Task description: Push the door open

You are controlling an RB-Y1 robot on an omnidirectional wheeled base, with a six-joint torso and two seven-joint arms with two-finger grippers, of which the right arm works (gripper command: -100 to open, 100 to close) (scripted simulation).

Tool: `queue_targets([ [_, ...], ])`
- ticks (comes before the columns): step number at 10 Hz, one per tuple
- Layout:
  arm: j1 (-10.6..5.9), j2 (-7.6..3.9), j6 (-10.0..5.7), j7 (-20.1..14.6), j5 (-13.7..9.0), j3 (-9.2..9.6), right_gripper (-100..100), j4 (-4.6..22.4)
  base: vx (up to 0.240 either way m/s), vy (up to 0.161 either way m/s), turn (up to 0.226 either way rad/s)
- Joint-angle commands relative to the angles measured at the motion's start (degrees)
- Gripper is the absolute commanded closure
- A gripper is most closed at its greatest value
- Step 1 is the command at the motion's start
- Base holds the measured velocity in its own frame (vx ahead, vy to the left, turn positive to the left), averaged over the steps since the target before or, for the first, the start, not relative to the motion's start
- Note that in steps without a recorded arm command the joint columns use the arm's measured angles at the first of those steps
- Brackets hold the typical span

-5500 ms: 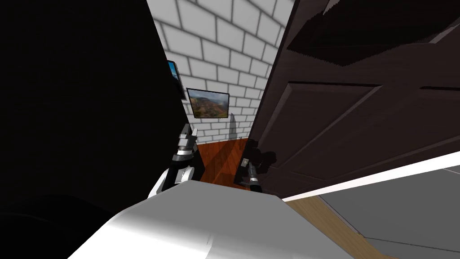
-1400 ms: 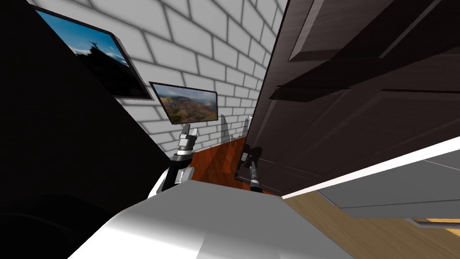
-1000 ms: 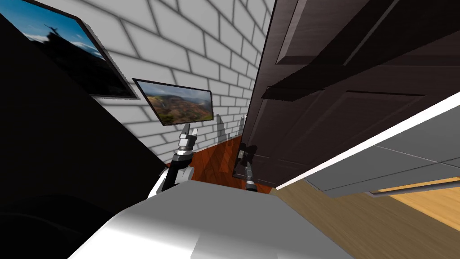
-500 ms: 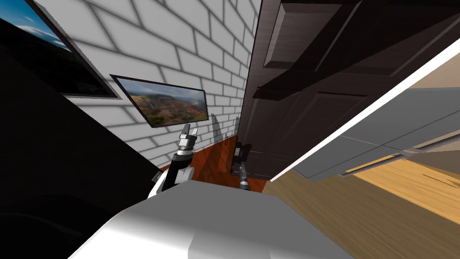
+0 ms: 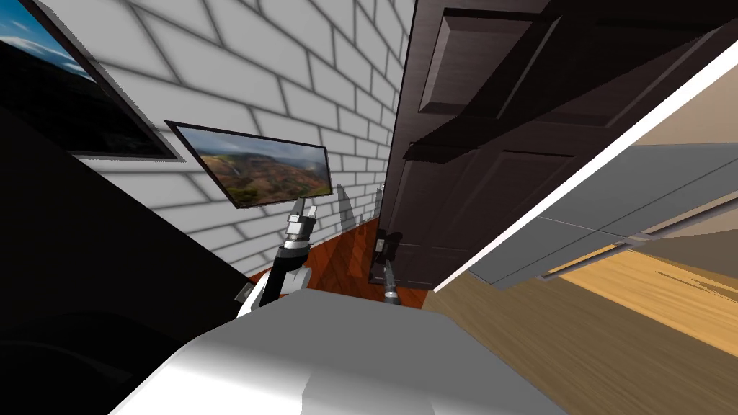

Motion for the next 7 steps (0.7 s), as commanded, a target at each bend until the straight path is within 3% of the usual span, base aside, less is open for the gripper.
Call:
queue_targets([
  [1, -0.99, -0.58, 0.19, -0.19, 0.05, -0.55, -100, 0.77, 0.222, 0.066, 0.008],
  [3, -2.04, -0.34, 0.52, -0.49, 0.16, -1.30, -100, 1.45, 0.264, 0.023, 0.016],
  [6, -3.38, 2.32, 0.93, -0.87, 0.31, -2.25, -100, 2.31, 0.228, 0.010, 0.009],
  [7, -3.12, 1.78, 0.40, -0.89, 0.33, -2.01, -100, 2.68, 0.073, 0.002, -0.004],
])
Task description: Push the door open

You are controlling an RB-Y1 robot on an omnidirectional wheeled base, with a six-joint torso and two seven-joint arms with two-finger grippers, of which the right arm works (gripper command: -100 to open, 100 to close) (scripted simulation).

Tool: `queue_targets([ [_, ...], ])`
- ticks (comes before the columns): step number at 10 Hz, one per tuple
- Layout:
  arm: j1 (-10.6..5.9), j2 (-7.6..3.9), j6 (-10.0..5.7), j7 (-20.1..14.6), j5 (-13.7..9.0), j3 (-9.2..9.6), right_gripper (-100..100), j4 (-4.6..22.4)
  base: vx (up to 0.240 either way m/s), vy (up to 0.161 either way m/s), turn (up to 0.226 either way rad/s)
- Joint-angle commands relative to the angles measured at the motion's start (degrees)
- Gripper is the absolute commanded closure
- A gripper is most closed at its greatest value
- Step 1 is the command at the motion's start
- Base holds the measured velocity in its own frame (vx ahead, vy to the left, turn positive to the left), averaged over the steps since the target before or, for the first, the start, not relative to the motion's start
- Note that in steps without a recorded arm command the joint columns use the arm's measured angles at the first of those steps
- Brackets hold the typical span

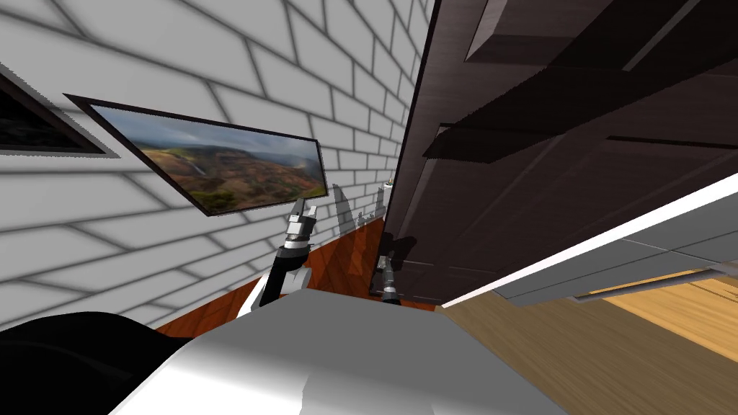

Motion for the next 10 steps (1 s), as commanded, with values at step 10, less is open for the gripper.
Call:
queue_targets([
  [10, -0.27, -2.17, 0.09, 0.46, -1.40, -2.44, 100, -0.13, 0.047, 0.032, -0.025],
])
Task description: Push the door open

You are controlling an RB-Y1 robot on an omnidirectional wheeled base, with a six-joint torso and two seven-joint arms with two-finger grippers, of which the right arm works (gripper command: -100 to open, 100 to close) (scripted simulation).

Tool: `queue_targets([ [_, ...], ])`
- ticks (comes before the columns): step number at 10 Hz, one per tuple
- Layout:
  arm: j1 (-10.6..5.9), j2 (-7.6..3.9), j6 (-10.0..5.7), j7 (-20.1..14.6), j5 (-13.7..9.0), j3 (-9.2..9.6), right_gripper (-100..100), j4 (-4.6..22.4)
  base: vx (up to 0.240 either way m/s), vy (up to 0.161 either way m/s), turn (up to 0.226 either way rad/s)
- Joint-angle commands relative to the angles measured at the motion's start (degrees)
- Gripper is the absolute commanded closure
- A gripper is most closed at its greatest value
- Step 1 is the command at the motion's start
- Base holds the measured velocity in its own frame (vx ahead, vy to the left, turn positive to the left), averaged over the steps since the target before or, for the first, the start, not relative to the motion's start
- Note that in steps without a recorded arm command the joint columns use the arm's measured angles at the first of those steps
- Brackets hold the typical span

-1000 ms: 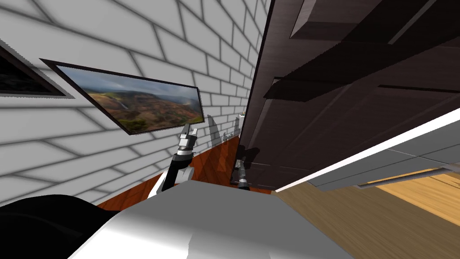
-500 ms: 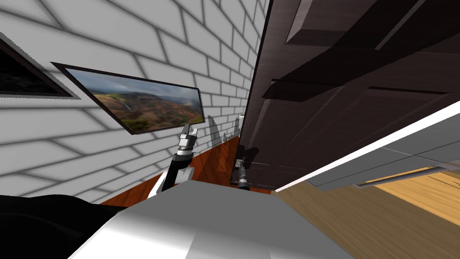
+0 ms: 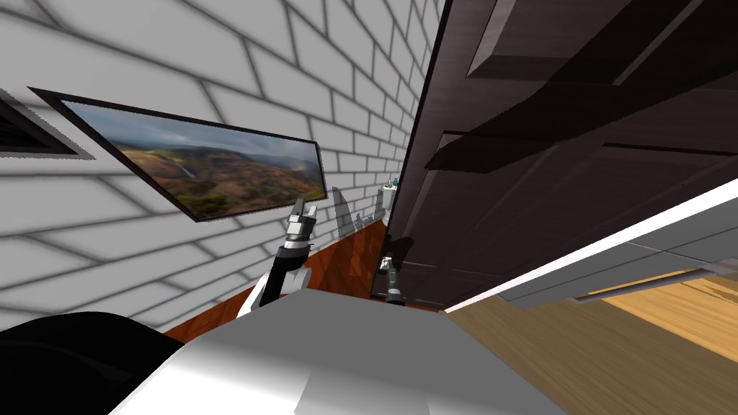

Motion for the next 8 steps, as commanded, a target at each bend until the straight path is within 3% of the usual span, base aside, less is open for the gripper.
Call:
queue_targets([
  [1, -1.09, -0.48, -0.21, 0.11, -0.80, -1.58, 100, 0.46, 0.167, 0.099, -0.074],
  [4, -1.36, -0.11, -0.26, 0.49, -1.95, -3.60, 100, 0.37, 0.204, 0.079, -0.083],
  [5, 1.06, -1.57, -0.97, 1.46, -1.93, -1.20, -100, -1.09, -0.015, 0.019, -0.145],
  [8, 3.29, -0.69, -2.09, 2.57, -2.20, 1.02, -100, -2.20, -0.174, -0.053, -0.068],
])
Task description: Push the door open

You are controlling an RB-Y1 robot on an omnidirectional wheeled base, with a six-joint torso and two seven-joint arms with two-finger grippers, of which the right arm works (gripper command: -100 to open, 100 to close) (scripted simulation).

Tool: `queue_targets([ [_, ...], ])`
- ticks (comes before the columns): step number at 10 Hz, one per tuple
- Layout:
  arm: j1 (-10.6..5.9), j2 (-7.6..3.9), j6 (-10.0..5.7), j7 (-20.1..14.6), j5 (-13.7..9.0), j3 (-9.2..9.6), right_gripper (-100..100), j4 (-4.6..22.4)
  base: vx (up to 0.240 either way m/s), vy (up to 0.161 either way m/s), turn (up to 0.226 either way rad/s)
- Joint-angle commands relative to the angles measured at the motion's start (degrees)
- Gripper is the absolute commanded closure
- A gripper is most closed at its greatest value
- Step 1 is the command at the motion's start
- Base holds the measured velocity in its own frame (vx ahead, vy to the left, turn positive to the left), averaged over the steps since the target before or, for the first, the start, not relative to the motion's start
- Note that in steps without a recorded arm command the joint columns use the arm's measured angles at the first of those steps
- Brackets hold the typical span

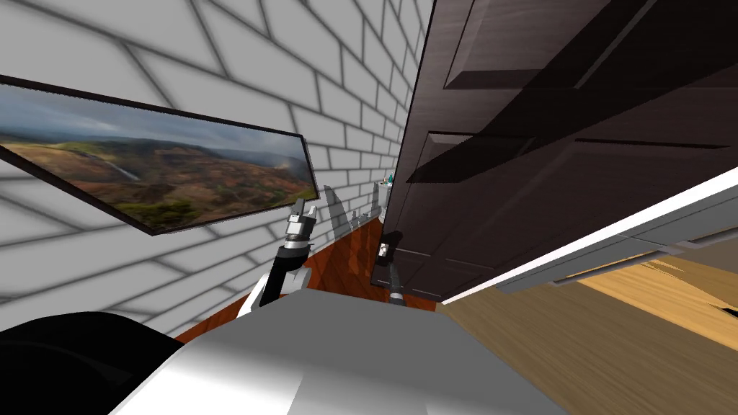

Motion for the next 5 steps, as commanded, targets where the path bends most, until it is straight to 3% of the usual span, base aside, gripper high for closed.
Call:
queue_targets([
  [1, 1.22, 0.14, 0.52, 0.54, -0.03, 0.51, -100, -1.77, -0.130, -0.011, -0.008],
  [2, 2.70, 2.09, -0.23, 1.28, -0.21, 1.99, -100, -2.52, -0.113, 0.013, -0.077],
  [4, 3.59, 4.03, -0.68, 1.73, -0.32, 2.87, -100, -2.96, -0.149, 0.032, -0.042],
  [5, 3.20, 2.96, -0.35, 1.46, -0.31, 2.37, -100, -2.91, -0.067, 0.028, -0.010],
])
